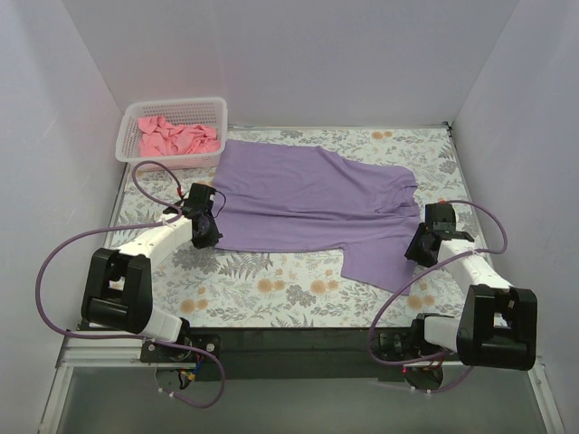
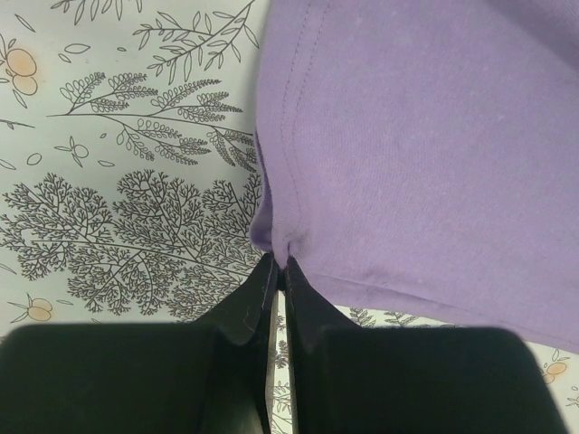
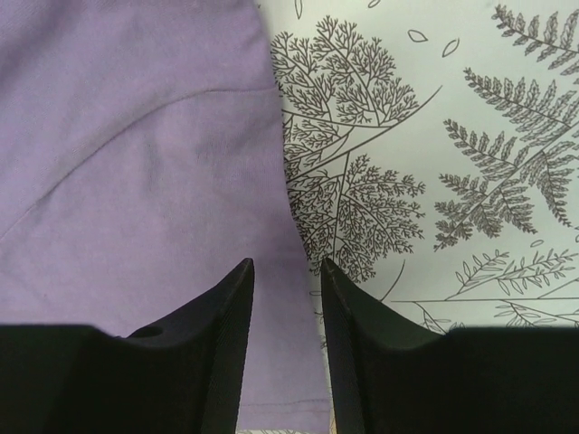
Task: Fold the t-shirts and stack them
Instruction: Flatten the tshirt out
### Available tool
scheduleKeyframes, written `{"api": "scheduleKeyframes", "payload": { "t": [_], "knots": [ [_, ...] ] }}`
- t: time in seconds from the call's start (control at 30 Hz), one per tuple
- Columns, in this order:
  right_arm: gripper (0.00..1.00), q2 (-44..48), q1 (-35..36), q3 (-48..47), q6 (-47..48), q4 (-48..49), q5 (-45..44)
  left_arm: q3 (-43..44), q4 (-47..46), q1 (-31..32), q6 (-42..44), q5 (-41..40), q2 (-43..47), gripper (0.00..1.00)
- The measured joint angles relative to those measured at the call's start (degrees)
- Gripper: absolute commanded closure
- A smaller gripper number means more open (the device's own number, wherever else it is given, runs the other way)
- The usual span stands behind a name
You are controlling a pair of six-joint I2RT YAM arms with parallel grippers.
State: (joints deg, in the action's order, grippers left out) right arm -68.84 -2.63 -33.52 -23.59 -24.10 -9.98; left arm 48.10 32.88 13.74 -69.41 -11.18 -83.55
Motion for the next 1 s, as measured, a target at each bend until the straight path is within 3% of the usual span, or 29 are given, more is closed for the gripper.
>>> {"api": "scheduleKeyframes", "payload": {
  "t": [0.53,0.8,1.0],
  "knots": [
    [0.64,-2.32,-0.04,1.05,0.26,3.10,1.20,0.00,-0.13,-0.11,0.17,0.04,0.00,1.00],
    [0.55,-2.51,-0.02,0.50,0.24,2.19,1.27,0.00,-0.13,-0.13,0.20,0.04,0.00,1.00],
    [0.54,-0.94,-0.04,0.37,0.11,-3.10,0.96,0.00,-0.13,-0.13,0.20,0.07,0.00,1.00]
  ]
}}
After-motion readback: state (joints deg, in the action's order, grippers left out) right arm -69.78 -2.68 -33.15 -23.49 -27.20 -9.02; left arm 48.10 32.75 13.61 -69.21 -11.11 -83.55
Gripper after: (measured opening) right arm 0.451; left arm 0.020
